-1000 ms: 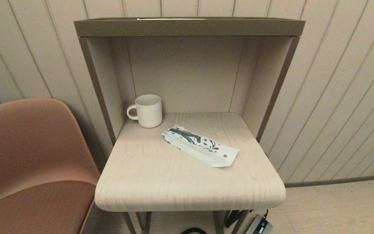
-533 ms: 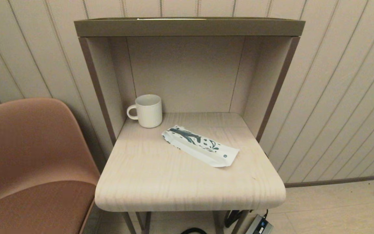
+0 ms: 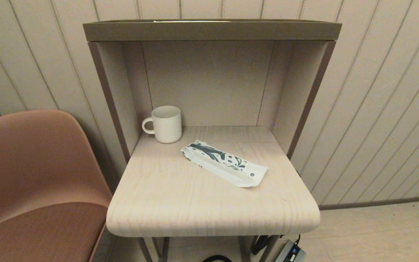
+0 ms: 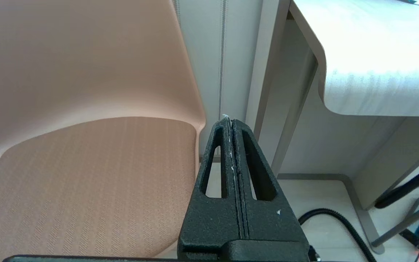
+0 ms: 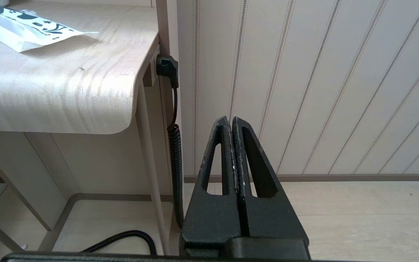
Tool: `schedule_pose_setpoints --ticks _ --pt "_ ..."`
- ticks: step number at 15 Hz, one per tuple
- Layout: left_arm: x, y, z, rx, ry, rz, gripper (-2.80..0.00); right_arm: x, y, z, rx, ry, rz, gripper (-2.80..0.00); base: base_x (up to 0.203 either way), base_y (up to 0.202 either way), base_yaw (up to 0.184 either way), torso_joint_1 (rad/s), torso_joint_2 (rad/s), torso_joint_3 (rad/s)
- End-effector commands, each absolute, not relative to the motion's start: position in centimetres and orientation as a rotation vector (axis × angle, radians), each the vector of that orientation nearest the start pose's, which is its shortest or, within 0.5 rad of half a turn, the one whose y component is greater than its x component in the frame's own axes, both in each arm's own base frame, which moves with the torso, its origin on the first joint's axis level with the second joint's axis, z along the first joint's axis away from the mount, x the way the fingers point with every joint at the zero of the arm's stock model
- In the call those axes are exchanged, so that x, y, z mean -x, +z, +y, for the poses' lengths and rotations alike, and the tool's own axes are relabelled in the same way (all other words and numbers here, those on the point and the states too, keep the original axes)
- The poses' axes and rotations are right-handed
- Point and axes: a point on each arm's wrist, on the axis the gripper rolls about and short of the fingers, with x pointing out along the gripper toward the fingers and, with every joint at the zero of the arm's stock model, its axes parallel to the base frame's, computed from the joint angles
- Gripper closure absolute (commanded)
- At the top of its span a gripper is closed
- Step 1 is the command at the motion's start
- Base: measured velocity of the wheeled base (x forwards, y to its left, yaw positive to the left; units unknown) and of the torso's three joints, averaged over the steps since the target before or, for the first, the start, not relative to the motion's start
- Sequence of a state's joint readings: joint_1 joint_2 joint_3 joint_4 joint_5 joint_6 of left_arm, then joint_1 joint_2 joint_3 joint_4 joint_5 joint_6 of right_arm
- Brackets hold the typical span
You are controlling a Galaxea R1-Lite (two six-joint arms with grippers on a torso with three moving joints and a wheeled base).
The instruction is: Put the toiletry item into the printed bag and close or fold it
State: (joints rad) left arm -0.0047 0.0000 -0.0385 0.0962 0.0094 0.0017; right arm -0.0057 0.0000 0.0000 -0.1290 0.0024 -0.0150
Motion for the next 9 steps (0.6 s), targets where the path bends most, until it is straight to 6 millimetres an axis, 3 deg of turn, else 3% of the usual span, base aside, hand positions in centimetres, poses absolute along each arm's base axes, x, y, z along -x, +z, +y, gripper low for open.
schedule_pose_setpoints --ticks 1,9 --pt "2.59 7.62 0.04 -0.002 0.003 0.060 0.00 2.37 8.88 0.02 0.014 -0.004 -0.130 0.00 0.000 0.000 0.000 0.000 0.00 0.000" --pt "2.59 7.62 0.04 -0.003 0.006 0.060 0.00 2.35 8.88 0.02 -0.001 -0.006 -0.129 0.00 0.000 0.000 0.000 0.000 0.00 0.000"
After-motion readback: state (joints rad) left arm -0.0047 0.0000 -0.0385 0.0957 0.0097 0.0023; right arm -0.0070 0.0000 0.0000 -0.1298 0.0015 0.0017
